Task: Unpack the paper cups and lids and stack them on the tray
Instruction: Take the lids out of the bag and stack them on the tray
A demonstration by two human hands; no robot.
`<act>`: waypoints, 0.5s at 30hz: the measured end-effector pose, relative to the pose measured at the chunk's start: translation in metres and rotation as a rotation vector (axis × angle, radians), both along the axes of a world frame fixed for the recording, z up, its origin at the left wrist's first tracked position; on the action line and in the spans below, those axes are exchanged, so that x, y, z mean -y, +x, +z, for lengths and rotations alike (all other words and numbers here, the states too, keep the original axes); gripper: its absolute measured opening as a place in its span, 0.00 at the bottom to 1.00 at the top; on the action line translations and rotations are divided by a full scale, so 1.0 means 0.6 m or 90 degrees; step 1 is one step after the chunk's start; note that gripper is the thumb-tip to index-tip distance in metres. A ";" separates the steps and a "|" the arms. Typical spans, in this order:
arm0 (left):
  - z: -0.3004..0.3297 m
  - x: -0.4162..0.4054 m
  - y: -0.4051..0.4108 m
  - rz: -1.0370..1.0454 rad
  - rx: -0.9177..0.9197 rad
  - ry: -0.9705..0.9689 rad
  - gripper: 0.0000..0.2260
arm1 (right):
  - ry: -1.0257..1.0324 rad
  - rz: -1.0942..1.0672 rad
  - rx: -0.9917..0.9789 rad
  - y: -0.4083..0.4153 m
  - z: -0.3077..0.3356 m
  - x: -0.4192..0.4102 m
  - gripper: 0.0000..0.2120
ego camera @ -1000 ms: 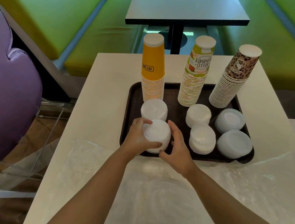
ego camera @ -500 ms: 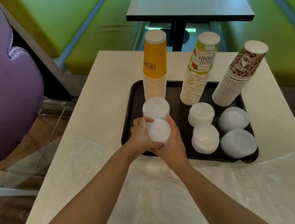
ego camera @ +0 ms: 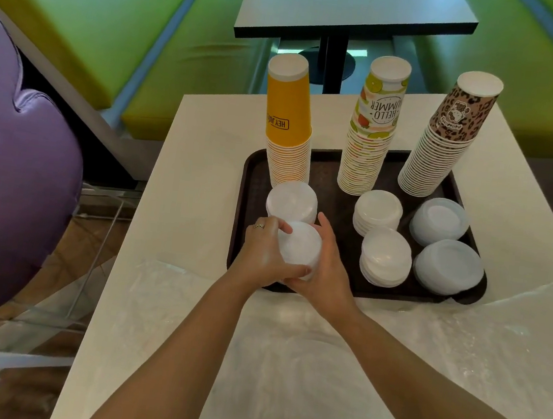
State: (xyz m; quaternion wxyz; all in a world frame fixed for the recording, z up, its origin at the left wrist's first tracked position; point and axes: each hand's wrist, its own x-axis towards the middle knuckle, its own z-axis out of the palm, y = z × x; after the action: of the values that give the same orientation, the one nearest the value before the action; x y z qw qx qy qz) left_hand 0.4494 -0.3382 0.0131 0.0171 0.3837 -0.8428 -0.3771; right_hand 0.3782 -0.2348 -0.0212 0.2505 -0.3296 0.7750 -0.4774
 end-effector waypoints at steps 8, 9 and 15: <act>0.004 0.015 -0.006 0.092 -0.083 0.084 0.29 | 0.018 0.015 -0.002 -0.005 0.005 -0.005 0.50; 0.006 0.019 -0.008 0.107 -0.104 0.070 0.30 | 0.020 0.018 0.006 -0.006 0.005 -0.004 0.51; 0.002 0.049 -0.051 0.162 -0.174 -0.060 0.32 | 0.030 0.051 0.012 -0.010 0.007 -0.013 0.52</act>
State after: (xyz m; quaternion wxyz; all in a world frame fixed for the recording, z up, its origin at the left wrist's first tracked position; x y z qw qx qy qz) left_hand 0.4186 -0.3679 0.0144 0.1968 0.4314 -0.7941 -0.3802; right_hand 0.3724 -0.2272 -0.0171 0.2845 -0.3500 0.7698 -0.4516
